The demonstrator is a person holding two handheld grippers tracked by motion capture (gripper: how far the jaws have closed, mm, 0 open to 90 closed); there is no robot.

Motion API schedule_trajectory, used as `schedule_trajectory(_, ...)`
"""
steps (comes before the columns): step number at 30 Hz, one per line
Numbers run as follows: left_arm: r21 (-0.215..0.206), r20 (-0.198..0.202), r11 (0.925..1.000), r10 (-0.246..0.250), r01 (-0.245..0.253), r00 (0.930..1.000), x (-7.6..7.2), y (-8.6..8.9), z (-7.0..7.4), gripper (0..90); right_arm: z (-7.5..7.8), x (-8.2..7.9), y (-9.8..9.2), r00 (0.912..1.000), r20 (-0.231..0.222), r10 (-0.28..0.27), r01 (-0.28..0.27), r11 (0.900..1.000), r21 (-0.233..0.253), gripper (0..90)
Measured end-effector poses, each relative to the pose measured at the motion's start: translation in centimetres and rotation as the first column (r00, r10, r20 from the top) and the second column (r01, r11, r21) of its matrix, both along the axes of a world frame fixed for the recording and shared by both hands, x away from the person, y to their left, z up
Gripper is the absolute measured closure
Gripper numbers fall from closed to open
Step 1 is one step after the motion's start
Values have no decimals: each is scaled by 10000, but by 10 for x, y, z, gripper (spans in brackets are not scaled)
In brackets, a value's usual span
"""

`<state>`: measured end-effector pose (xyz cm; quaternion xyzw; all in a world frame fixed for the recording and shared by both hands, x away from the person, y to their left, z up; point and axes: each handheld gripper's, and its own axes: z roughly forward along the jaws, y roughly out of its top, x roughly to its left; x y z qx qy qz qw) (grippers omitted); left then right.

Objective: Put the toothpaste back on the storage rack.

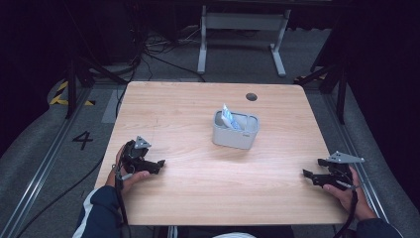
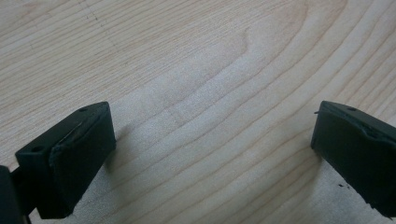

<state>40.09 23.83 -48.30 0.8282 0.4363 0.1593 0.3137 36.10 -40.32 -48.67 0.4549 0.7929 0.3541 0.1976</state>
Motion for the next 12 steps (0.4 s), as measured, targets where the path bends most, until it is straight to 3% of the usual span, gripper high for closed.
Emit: schedule_trajectory(12,-8,-11,10000,3,-3,10000,0,0,0,1,0,0,0,10000,4,14,-14,10000,-21,185)
